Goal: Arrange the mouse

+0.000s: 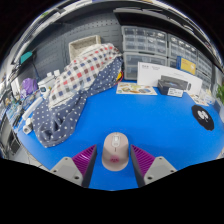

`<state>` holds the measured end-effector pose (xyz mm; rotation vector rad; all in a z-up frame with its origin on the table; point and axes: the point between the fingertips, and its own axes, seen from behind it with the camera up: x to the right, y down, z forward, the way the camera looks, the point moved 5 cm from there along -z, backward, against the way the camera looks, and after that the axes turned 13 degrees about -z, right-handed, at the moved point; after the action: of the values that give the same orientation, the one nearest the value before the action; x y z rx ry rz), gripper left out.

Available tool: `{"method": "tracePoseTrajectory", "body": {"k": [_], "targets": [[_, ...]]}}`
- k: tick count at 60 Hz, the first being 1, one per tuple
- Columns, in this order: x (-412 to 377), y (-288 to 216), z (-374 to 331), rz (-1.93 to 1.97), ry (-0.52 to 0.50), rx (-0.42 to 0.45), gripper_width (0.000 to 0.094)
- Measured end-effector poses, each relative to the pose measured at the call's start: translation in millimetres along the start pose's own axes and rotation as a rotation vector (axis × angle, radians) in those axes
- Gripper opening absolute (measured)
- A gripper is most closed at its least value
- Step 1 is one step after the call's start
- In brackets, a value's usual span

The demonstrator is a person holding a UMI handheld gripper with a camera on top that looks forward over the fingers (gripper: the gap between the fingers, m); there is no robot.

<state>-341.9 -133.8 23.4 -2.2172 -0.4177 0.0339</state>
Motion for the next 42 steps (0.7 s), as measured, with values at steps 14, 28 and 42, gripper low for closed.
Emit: {"method": "tracePoseTrajectory", "body": {"k": [14,28,42], "targets": [[6,4,12,0.015,0.025,-0.036,0.0428],[9,2,13,0.026,-0.015,-0.059,0.0296],[66,-35,-4,-0.039,-0.100,-0.019,0.0295]]}}
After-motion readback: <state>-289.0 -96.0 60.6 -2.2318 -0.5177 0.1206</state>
